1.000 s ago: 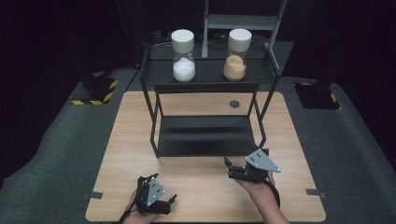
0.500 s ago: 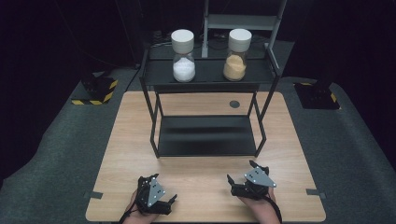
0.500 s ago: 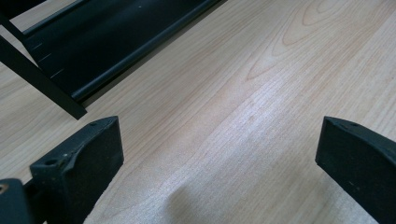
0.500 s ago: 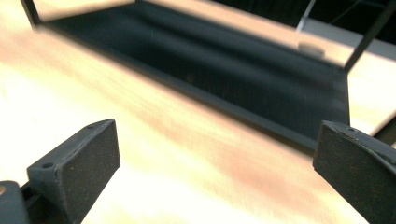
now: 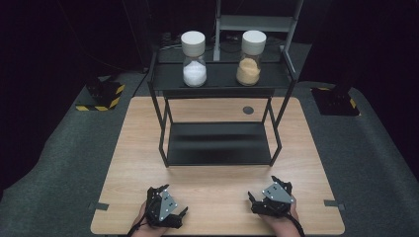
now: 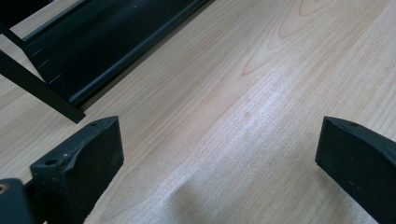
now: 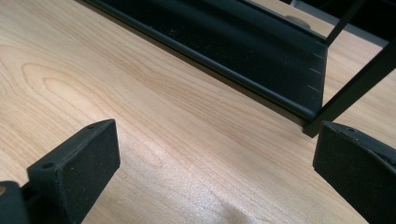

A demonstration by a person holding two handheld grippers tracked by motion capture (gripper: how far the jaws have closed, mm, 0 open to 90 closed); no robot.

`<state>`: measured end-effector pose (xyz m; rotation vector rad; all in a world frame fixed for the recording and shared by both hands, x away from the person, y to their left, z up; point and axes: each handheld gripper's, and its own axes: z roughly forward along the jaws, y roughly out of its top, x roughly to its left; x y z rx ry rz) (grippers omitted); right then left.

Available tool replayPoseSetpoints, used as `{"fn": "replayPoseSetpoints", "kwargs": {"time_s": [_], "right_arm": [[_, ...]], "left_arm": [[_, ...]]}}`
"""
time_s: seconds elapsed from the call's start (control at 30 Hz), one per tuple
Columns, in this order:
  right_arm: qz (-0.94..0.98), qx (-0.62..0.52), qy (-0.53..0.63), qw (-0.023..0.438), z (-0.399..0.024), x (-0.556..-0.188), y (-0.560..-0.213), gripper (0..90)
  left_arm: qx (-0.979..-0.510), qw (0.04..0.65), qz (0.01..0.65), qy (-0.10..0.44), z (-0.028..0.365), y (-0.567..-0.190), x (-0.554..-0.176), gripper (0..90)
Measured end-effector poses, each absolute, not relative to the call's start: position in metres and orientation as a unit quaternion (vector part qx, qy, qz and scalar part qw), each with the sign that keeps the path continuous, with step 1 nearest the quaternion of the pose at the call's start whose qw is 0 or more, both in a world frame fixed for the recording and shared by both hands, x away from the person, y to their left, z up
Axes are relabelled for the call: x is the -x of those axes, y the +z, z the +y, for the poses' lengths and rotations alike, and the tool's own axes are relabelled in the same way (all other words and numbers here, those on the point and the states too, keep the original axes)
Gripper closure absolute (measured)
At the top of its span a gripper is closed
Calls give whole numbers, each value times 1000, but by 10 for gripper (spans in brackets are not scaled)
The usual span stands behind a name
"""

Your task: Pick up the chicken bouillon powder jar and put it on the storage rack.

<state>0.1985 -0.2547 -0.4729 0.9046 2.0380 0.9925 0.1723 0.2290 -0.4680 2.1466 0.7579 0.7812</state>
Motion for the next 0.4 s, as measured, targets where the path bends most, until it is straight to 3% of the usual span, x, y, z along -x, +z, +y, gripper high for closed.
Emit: {"fn": "replayPoseSetpoints", "kwargs": {"time_s": [0.4], "right_arm": [[799, -318, 375, 346, -254, -195, -473, 1]], "left_arm": [[-836, 366, 292, 288, 234, -466, -177, 13]]}}
